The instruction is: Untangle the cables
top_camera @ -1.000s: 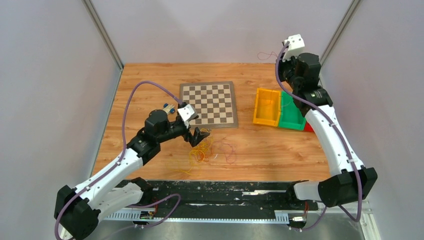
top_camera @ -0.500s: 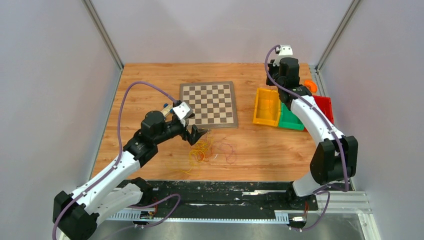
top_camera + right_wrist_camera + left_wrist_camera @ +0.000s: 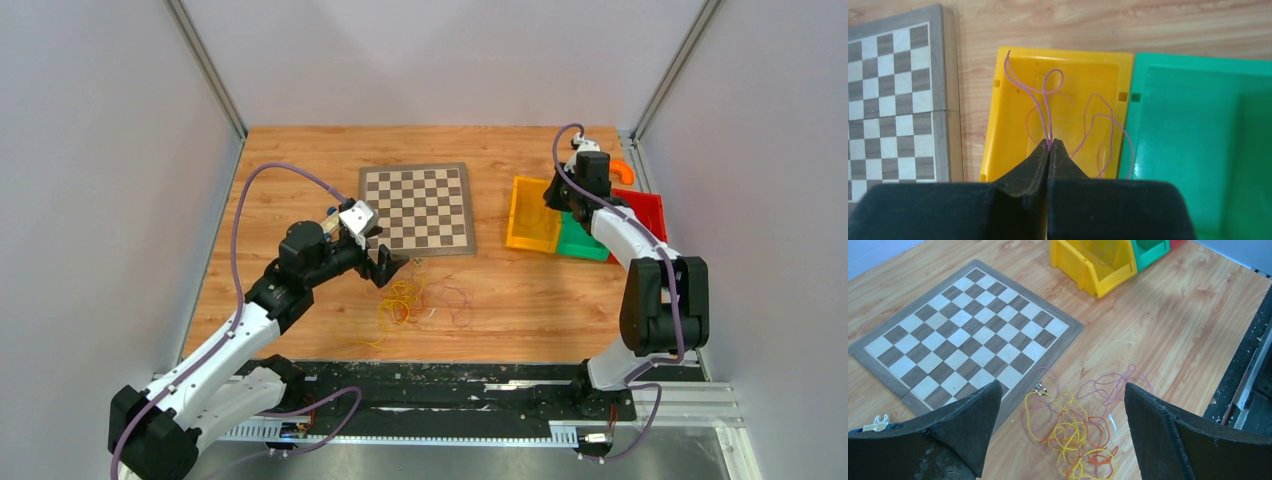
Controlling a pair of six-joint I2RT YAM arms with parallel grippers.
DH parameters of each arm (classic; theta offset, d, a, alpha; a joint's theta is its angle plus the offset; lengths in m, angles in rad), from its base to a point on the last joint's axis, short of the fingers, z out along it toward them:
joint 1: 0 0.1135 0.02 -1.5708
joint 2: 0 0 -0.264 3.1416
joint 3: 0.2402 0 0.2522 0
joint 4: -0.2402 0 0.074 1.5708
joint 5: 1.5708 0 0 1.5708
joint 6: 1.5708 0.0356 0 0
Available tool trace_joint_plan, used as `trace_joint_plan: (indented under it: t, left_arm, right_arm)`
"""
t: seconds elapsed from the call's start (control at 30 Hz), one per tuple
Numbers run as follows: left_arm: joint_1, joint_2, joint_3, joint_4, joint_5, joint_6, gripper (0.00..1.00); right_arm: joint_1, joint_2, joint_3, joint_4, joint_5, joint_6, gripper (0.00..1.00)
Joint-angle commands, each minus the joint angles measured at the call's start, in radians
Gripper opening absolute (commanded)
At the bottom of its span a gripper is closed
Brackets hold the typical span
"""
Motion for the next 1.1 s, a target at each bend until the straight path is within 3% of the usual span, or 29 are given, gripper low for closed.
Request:
trace_joint_plan:
  t: [0.0, 0.3, 0.53, 0.6, 0.73, 0.83, 0.9, 0.97, 1.07]
  left_arm:
    - [0.007, -0.019, -0.01, 0.022, 0.007, -0.019, 1.0]
    - [0.009, -0.004, -0.011, 0.028, 0.013, -0.02, 1.0]
    - [0.01, 0.007, -0.001, 0.013, 0.013, -0.015, 1.0]
    - [0.01, 0.006, 0.001, 0.013, 0.015, -0.013, 1.0]
    - [0.011, 0.01, 0.012, 0.003, 0.018, -0.014, 1.0]
    - [0.011, 0.009, 0.018, -0.008, 0.012, -0.017, 1.0]
    - [0.011, 0.005, 0.021, -0.013, 0.004, -0.019, 1.0]
    - [0.015, 0.003, 0.029, -0.053, 0.008, -0.016, 1.0]
    - [0.043, 0.017, 0.062, -0.159, 0.056, -0.014, 1.0]
  right_arm:
    - [0.01, 0.016, -0.016, 0.032, -0.051, -0.015, 0.0]
    - [0.049, 0.139, 0.036, -0.019, 0.008, -0.046, 0.0]
    - [0.063, 0.142, 0.069, -0.059, 0.048, -0.066, 0.01]
    - [0.062, 0.12, 0.083, -0.092, 0.054, -0.071, 0.14]
    - [0.063, 0.059, 0.109, -0.161, 0.045, -0.074, 0.49]
    - [0.063, 0.003, 0.121, -0.186, 0.045, -0.085, 0.65]
    - [0.063, -0.029, 0.131, -0.21, 0.016, -0.115, 0.7]
    - [0.062, -0.068, 0.145, -0.245, -0.071, -0.172, 0.77]
    - [0.074, -0.124, 0.161, -0.351, -0.341, -0.286, 0.93]
